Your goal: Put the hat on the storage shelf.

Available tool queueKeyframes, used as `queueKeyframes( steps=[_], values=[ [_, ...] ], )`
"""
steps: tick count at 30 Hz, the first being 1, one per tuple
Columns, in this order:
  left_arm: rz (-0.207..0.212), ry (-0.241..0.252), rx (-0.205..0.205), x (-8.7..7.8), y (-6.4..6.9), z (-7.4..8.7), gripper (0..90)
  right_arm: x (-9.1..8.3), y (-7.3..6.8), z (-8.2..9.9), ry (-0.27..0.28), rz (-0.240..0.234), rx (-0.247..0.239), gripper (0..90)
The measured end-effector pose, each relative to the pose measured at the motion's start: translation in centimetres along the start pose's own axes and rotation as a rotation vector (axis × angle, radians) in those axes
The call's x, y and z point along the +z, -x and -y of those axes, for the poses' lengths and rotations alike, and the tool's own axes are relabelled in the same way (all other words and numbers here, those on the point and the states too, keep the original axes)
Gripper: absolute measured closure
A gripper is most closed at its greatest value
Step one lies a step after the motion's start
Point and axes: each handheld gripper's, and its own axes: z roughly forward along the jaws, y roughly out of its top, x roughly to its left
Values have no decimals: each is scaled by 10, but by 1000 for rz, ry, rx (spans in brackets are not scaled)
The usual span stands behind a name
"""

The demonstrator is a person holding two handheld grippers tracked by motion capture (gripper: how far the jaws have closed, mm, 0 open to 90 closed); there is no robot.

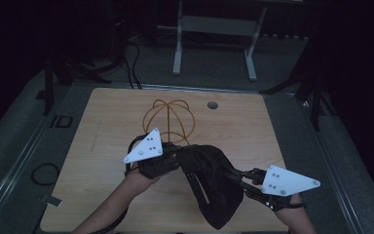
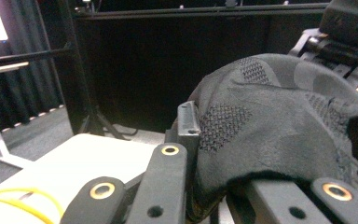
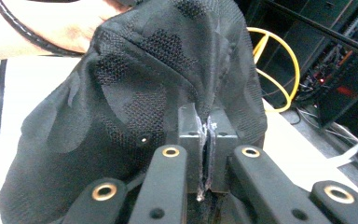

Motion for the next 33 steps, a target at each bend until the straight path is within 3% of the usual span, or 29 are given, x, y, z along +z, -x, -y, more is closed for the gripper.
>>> queueKeyframes(
  steps=[9, 10, 13, 17, 26, 31, 33],
  values=[
    [-37, -41, 40, 1, 2, 1, 873, -7, 6, -2, 39, -4, 56, 878],
    [-58, -47, 45, 2, 4, -1, 873, -8, 7, -2, 41, 2, 64, 879],
    [-75, -55, 64, 0, 5, -2, 692, -14, 13, -3, 58, 3, 100, 879],
    [-109, -66, 83, -5, 5, -1, 622, -21, 19, -1, 80, 31, 135, 878],
    [-194, -102, 106, -23, 1, 4, 579, -36, 31, -3, 87, 100, 165, 877],
    [-230, -113, 109, -35, -1, 10, 578, -43, 40, -6, 111, 135, 186, 877],
    [-256, -120, 90, -45, -4, 16, 578, -47, 44, -7, 126, 157, 200, 877]
  ],
)
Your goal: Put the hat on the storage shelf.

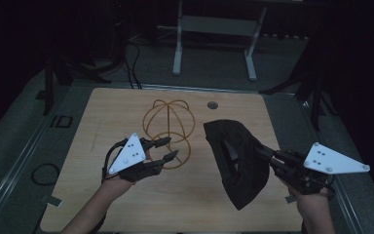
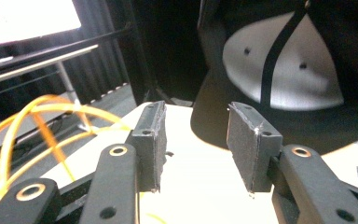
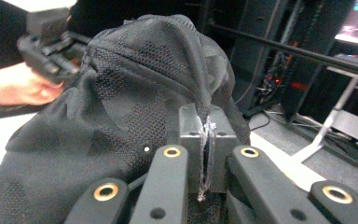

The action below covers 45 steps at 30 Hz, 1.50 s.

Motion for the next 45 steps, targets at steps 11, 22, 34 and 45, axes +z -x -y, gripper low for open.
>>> queueKeyframes(
  steps=[11, 22, 34, 45],
  values=[
    [-91, -30, -42, -28, -17, 28, 534, 3, 24, -18, 29, 70, 17, 876],
    [-184, -55, -112, -57, -28, 63, 508, 20, 39, -31, 22, 89, 27, 876],
    [-268, -105, -169, -82, -24, 113, 390, 53, 57, -49, -7, 111, 26, 876],
    [-372, -152, -272, -102, -22, 156, 122, 96, 66, -67, -50, 98, 15, 876]
  ],
)
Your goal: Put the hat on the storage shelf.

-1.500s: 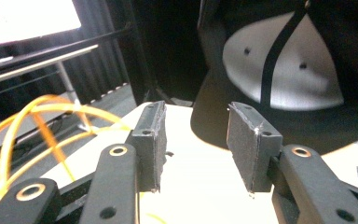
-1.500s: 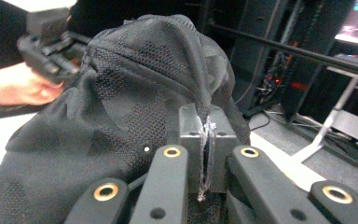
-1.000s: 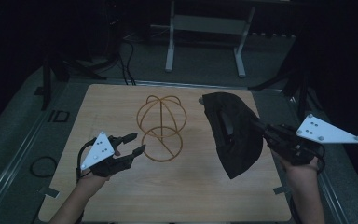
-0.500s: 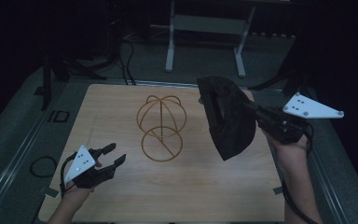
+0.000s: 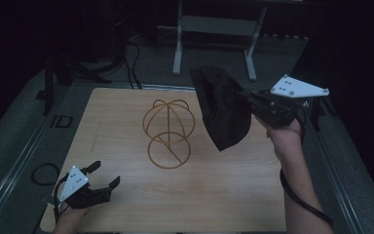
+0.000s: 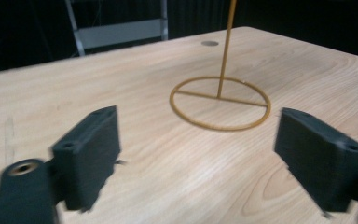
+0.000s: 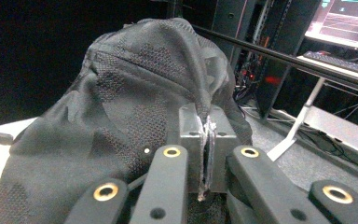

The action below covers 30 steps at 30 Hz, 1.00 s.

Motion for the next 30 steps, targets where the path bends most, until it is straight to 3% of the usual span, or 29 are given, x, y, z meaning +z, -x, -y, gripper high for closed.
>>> queueKeyframes(
  steps=[2, 3, 4, 7, 13, 25, 30],
  values=[
    [-8, -11, -5, 0, -1, 2, 84, 4, 0, -1, -2, -4, 0, 876],
    [-8, -11, -5, 0, -1, 2, 23, 4, 0, -1, -2, -4, 0, 876],
    [-33, -31, -25, -2, -5, 10, 20, 14, -1, -5, -9, -11, 6, 876],
    [-56, -43, -20, -3, -6, 16, 20, 24, -3, -12, -8, -20, 3, 876],
    [-80, -31, -40, -6, -10, 21, 20, 50, -16, -23, -38, -40, -21, 876],
    [-81, -17, -68, -8, -14, 24, 21, 98, -46, -12, -159, -97, -58, 873],
    [-76, -22, -60, -6, -13, 25, 21, 113, -54, -8, -199, -130, -62, 870]
  ],
)
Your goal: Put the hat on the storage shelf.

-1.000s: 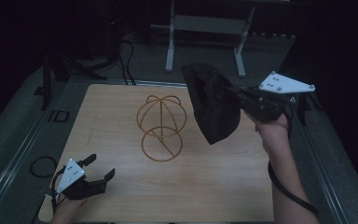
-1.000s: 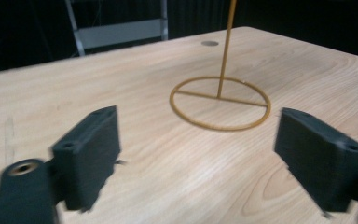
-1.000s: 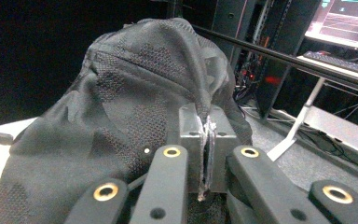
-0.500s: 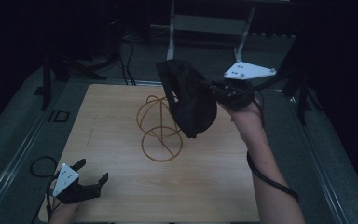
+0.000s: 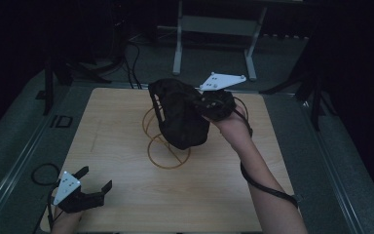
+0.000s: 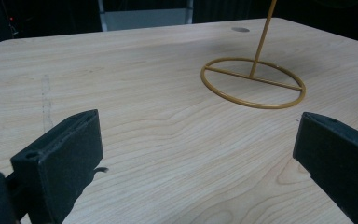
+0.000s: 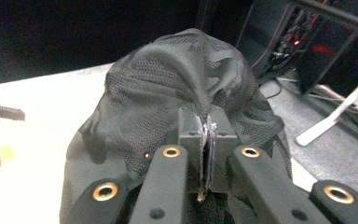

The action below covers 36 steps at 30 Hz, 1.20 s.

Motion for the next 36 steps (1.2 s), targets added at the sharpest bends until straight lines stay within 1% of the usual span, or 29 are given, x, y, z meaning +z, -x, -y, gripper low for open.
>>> queueKeyframes(
  steps=[1, 3, 4, 6, 9, 12, 14, 15, 16, 17, 18, 19, 20, 21, 22, 24, 25, 28, 32, 33, 34, 36],
  values=[
    [2, 2, 1, 0, 0, 0, 21, 4, -2, 1, -4, -4, 2, 870],
    [3, 4, 2, 0, 1, 0, 21, 6, -2, 1, -6, -9, 3, 870],
    [2, 1, 6, 1, 1, 1, 21, 11, -4, 1, -9, -16, 9, 870],
    [5, 2, 1, 1, 2, 2, 20, 16, -5, 0, -15, -27, 16, 867],
    [7, 7, 2, 1, 4, 4, 21, 21, -7, 0, -20, -28, 27, 865],
    [12, 5, 3, 2, 5, 5, 21, 27, -9, 0, -32, -34, 26, 855],
    [11, 3, 6, 2, 6, 5, 21, 31, -10, 1, -39, -45, 26, 832],
    [14, 7, 3, 2, 6, 5, 21, 34, -10, 2, -42, -48, 25, 802],
    [14, 7, 3, 2, 6, 5, 21, 34, -10, 2, -42, -48, 25, 802],
    [16, 10, -3, 1, 5, 5, 21, 39, -10, 4, -57, -62, 36, 760],
    [16, 10, -3, 1, 5, 5, 21, 41, -10, 6, -58, -57, 36, 740],
    [16, 7, -8, 1, 4, 6, 21, 43, -10, 7, -51, -70, 52, 721],
    [16, 7, -8, 1, 4, 6, 21, 43, -10, 7, -51, -70, 52, 721],
    [17, 8, -10, 1, 4, 6, 21, 43, -10, 8, -43, -83, 63, 711],
    [18, 4, -7, 1, 4, 6, 21, 45, -11, 9, -36, -109, 85, 669],
    [19, 2, -2, 1, 5, 7, 21, 47, -13, 9, -47, -101, 73, 659],
    [20, 2, -1, 1, 5, 7, 21, 49, -14, 10, -51, -106, 70, 647],
    [20, 8, -5, 1, 5, 6, 21, 50, -15, 9, -50, -106, 68, 646],
    [19, 6, -5, 1, 5, 7, 21, 49, -15, 9, -51, -108, 69, 623],
    [17, 6, -4, 1, 5, 7, 21, 48, -15, 9, -52, -107, 66, 604],
    [17, 6, -4, 1, 5, 7, 21, 48, -15, 9, -52, -107, 66, 604],
    [14, 9, -6, 1, 4, 7, 21, 45, -16, 9, -40, -109, 65, 544]
  ],
)
